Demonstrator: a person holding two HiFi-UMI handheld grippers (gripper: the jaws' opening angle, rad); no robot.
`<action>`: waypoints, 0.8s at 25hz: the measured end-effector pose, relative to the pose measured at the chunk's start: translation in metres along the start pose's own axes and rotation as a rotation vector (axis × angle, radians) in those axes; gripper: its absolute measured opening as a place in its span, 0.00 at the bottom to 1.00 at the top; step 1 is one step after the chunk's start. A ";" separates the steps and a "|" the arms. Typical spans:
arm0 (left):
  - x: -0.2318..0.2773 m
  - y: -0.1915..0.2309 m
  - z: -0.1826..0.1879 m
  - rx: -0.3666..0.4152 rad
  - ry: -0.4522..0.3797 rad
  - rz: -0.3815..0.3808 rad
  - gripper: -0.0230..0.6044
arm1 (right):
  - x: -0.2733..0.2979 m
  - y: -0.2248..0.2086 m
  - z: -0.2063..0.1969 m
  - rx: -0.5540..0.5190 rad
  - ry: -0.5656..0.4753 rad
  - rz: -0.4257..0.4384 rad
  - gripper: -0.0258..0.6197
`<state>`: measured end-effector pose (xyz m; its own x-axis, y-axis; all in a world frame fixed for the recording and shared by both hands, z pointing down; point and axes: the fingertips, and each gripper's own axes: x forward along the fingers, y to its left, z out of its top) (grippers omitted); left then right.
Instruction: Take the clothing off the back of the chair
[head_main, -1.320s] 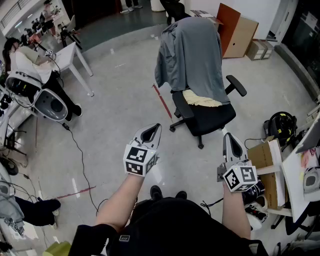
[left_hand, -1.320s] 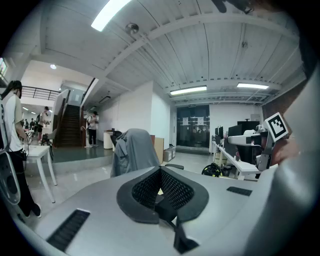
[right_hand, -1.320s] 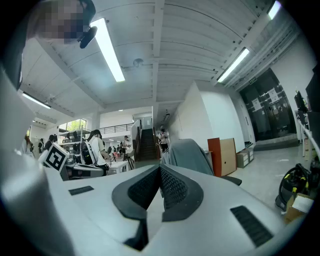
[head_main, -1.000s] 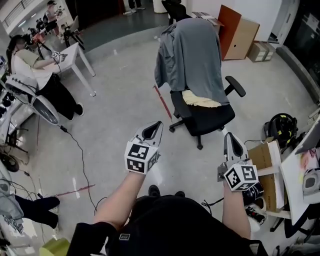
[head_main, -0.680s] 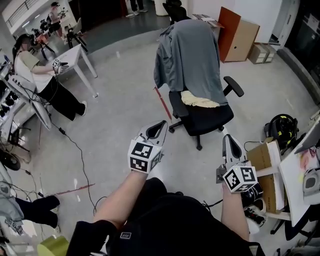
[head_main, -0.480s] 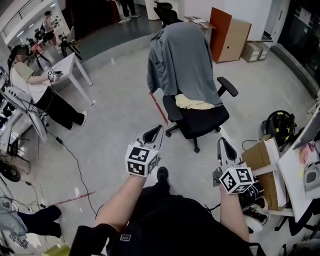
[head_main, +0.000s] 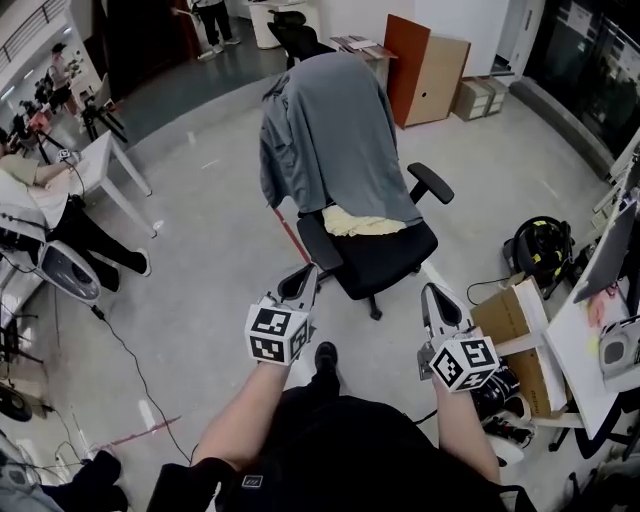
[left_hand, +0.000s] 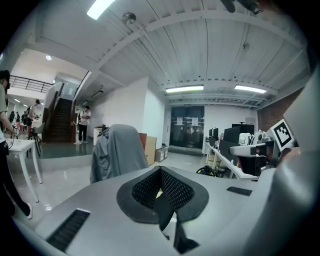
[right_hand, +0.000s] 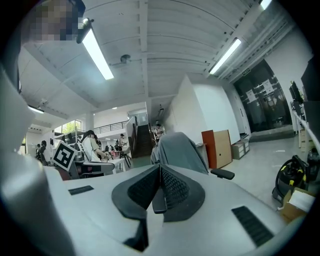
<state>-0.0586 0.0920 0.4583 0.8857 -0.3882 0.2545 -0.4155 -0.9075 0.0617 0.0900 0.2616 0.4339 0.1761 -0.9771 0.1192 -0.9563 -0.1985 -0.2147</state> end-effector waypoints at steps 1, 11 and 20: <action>0.011 0.007 0.002 -0.003 -0.002 -0.007 0.04 | 0.012 -0.004 0.002 -0.003 0.006 -0.004 0.05; 0.104 0.084 0.043 0.002 -0.034 -0.073 0.04 | 0.136 -0.010 0.030 -0.026 0.043 -0.008 0.05; 0.145 0.158 0.073 0.008 -0.065 -0.064 0.04 | 0.222 -0.006 0.043 -0.035 0.048 0.000 0.05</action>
<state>0.0197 -0.1191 0.4347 0.9221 -0.3386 0.1874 -0.3561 -0.9319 0.0685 0.1446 0.0427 0.4194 0.1657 -0.9721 0.1661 -0.9639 -0.1952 -0.1812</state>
